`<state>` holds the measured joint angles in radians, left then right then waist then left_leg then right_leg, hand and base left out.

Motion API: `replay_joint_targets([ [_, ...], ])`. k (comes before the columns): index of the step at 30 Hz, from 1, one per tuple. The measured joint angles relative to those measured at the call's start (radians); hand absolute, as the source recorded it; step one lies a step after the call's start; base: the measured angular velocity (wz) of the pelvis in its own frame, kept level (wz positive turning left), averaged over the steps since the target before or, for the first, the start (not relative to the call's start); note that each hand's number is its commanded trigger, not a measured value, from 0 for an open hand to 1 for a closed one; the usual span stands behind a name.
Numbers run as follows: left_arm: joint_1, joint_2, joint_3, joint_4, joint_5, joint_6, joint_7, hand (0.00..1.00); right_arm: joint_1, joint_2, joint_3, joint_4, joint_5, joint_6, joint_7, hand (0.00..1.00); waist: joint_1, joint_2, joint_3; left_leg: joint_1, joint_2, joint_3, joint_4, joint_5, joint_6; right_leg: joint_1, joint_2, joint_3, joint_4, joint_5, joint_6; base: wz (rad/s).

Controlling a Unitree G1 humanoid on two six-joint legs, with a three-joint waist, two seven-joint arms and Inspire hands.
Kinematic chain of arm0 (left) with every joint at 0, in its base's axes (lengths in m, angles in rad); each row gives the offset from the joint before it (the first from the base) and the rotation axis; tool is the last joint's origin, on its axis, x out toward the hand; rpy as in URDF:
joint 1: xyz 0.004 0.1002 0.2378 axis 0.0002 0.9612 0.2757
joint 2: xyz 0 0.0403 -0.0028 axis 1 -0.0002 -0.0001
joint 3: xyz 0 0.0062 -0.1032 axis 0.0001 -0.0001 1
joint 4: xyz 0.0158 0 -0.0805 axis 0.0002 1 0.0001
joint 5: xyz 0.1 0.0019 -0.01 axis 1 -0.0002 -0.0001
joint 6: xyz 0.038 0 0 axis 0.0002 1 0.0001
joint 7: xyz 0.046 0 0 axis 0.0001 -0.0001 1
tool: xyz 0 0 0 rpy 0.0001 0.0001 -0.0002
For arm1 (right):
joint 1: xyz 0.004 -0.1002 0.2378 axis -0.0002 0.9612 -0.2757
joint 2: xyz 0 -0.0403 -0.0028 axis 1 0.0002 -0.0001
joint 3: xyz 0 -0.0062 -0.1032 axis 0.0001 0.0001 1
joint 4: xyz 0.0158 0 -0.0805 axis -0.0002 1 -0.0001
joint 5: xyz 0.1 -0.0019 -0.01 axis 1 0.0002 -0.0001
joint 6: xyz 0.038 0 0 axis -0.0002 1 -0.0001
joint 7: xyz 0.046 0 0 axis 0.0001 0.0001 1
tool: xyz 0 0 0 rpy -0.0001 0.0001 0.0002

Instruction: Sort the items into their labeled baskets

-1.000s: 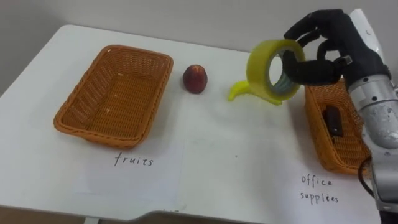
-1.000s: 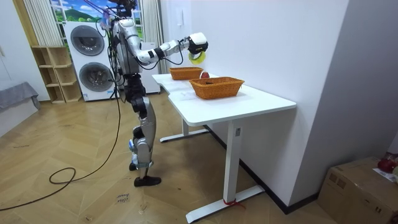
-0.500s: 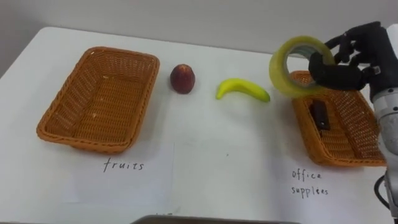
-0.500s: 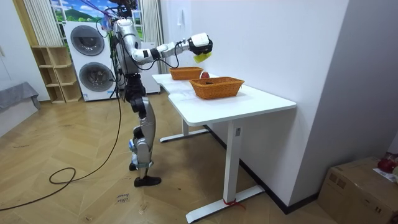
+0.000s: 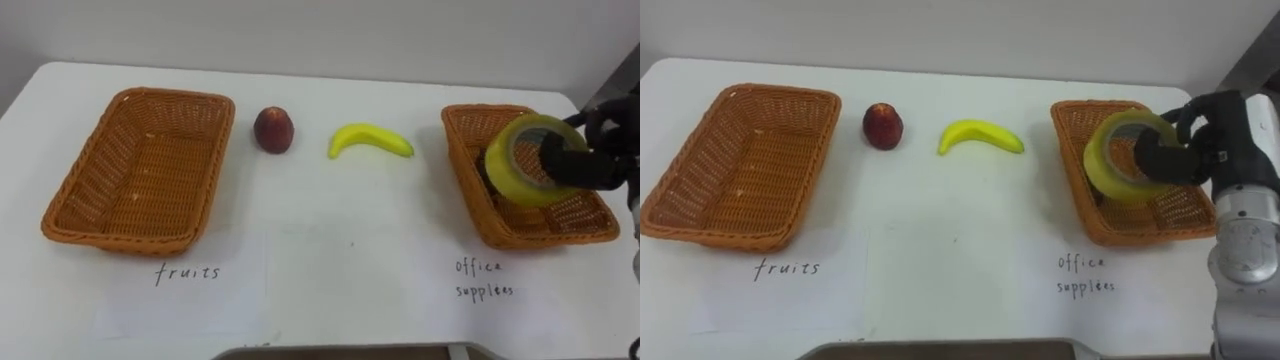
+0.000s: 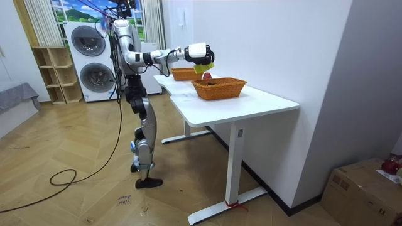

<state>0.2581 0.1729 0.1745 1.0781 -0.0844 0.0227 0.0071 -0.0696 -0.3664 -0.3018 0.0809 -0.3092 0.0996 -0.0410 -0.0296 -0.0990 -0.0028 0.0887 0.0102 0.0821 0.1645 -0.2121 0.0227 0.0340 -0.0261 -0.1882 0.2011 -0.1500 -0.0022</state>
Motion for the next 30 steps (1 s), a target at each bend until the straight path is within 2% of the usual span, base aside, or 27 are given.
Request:
replay_joint_targets([
  [5, 0.001, 0.001, 0.0, -0.002, 0.0, -0.001, 0.001, 0.0, 0.0, -0.024, -0.003, 0.025, 0.007, 0.0, -0.005, 1.0, 0.0, -0.004, 0.0018, 0.002, -0.001, 0.0, -0.002, 0.0, 0.0, 0.001, -0.001, -0.001, 0.0, -0.001, 0.001, 0.0],
  [11, 0.001, 0.001, 0.0, -0.005, 0.0, -0.001, 0.003, 0.0, 0.0, -0.024, -0.003, 0.029, 0.011, -0.003, -0.011, 1.0, 0.0, -0.006, 0.003, 0.003, -0.001, 0.0, -0.004, 0.0, 0.0, 0.0, -0.001, -0.003, 0.0, -0.001, 0.002, 0.0],
  [20, 0.014, 0.002, -0.001, -0.021, -0.002, -0.008, 0.005, 0.0, 0.0, -0.025, -0.003, 0.053, 0.012, -0.013, -0.011, 1.0, -0.019, -0.008, 0.0043, 0.003, -0.001, 0.0, -0.005, 0.0, 0.0, -0.001, -0.001, -0.003, 0.0, -0.001, 0.002, 0.0],
  [22, 0.015, 0.002, -0.001, -0.029, -0.002, -0.009, 0.006, 0.0, 0.0, -0.025, -0.003, 0.056, 0.012, -0.015, -0.011, 0.25, -0.022, -0.009, 0.0043, 0.009, -0.001, 0.001, -0.006, 0.0, 0.0, 0.0, -0.001, -0.003, 0.0, -0.001, 0.002, 0.0],
  [23, 0.015, 0.002, -0.001, -0.03, -0.002, -0.01, 0.006, 0.0, 0.0, -0.025, -0.004, 0.058, 0.013, -0.017, -0.011, 0.0, -0.021, -0.009, 0.0042, 0.009, -0.001, 0.001, -0.006, 0.0, 0.0, 0.0, -0.001, -0.003, 0.0, -0.001, 0.002, 0.0],
  [26, 0.016, 0.001, -0.001, -0.038, -0.002, -0.02, 0.006, 0.0, 0.0, -0.025, -0.003, 0.059, 0.013, -0.018, -0.011, 0.0, -0.022, -0.009, 0.0038, 0.009, 0.0, 0.001, -0.006, 0.0, 0.0, 0.0, -0.001, -0.003, 0.0, -0.001, 0.002, 0.0],
  [30, 0.016, 0.001, -0.002, -0.042, -0.002, -0.026, 0.006, 0.0, 0.0, -0.025, -0.005, 0.059, 0.03, -0.043, -0.015, 0.0, -0.022, -0.009, 0.0033, 0.01, 0.0, 0.001, -0.006, 0.0, 0.0, 0.0, -0.001, -0.002, 0.001, -0.001, 0.001, 0.0],
])
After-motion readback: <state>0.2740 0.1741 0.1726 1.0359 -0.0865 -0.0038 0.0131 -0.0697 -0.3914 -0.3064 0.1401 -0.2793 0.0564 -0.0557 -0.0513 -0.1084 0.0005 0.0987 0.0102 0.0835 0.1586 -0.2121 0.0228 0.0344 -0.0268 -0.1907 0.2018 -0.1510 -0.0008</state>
